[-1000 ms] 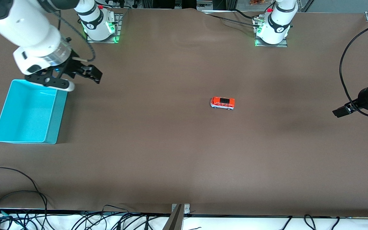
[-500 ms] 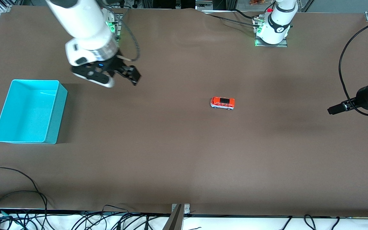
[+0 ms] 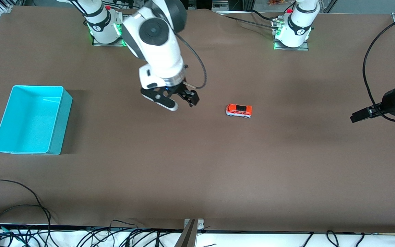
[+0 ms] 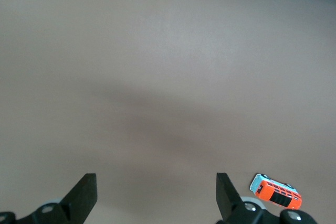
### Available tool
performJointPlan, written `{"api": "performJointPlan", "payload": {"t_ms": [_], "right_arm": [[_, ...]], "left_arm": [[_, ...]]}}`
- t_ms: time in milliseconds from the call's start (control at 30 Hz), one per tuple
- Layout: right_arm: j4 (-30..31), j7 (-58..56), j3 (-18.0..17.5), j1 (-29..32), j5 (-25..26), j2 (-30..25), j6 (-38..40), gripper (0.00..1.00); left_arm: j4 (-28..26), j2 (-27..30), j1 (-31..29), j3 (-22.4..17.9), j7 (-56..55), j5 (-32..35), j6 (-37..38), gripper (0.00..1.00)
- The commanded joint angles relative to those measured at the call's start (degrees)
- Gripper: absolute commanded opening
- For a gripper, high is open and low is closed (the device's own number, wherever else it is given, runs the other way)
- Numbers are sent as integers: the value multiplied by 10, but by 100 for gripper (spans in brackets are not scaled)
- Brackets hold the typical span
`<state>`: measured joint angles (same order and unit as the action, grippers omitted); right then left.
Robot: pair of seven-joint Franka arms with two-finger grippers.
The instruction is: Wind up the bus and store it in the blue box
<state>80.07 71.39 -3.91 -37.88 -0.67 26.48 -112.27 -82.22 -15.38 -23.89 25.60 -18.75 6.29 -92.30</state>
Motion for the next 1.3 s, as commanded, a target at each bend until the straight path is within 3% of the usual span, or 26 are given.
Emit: {"api": "performJointPlan", "payload": {"t_ms": [0, 233, 667, 967, 1267], "right_arm": [[-43, 75, 7, -25, 13, 45, -36, 100], [-51, 144, 7, -55, 28, 81, -86, 100], [-64, 359, 7, -86, 26, 141, -180, 100], [-78, 479, 6, -88, 23, 190, -269, 100], [-146, 553, 5, -91, 23, 265, -295, 100]], "left_arm": [[0, 20, 0, -3, 18, -16, 5, 100], [-7, 35, 48, -34, 18, -16, 4, 100], [-28, 74, 183, -196, 85, -79, 5, 100], [-27, 74, 185, -195, 87, -80, 9, 100], [-28, 74, 184, -195, 87, -80, 13, 100]]}}
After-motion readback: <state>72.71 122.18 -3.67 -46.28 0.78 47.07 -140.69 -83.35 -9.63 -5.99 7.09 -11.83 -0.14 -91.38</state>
